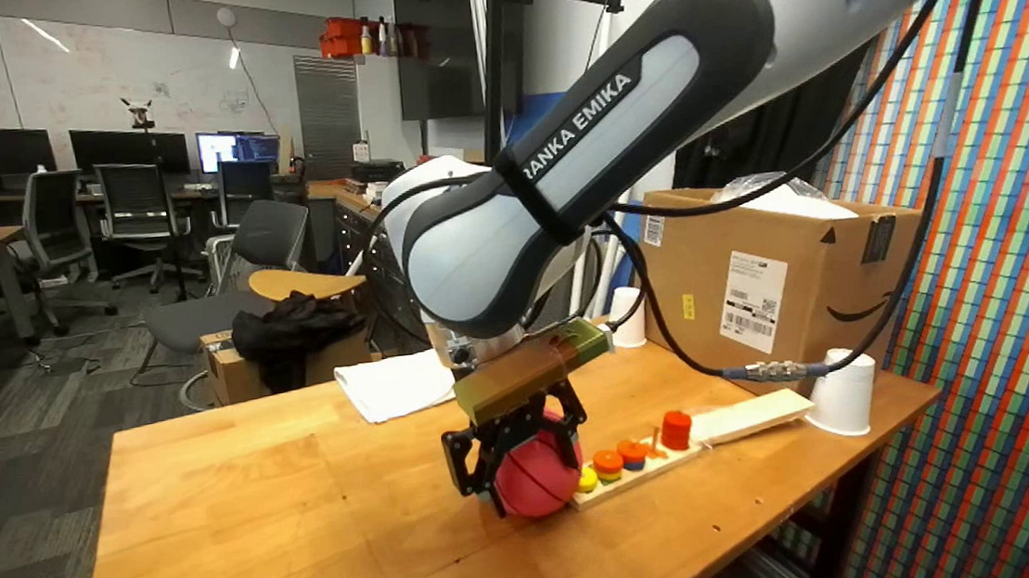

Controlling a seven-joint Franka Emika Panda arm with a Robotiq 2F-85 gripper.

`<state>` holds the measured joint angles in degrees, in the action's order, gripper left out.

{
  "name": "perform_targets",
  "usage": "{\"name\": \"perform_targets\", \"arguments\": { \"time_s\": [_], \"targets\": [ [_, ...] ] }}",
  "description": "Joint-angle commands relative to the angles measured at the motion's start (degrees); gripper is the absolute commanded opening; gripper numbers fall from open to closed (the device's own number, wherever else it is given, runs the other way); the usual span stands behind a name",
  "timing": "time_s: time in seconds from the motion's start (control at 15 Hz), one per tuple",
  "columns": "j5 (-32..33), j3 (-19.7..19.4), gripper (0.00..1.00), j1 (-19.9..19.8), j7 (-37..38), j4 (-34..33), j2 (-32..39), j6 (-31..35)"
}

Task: Push the ball toy forward.

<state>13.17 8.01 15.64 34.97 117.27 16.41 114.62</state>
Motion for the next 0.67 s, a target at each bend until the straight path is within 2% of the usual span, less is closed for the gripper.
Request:
{"name": "perform_targets", "arguments": {
  "time_s": [0.0,0.33,0.47,0.6],
  "targets": [
    [1.3,-1.9,1.00,-0.6,-3.0,-7.6,5.4,-0.6],
    [2.5,-4.0,1.00,-0.1,-6.2,-17.7,9.5,-2.4],
    [6.2,-5.1,1.00,0.5,-7.3,-20.7,10.3,-2.9],
    [11.8,-7.0,1.00,0.2,-8.5,-20.6,9.2,-3.6]
  ]
}}
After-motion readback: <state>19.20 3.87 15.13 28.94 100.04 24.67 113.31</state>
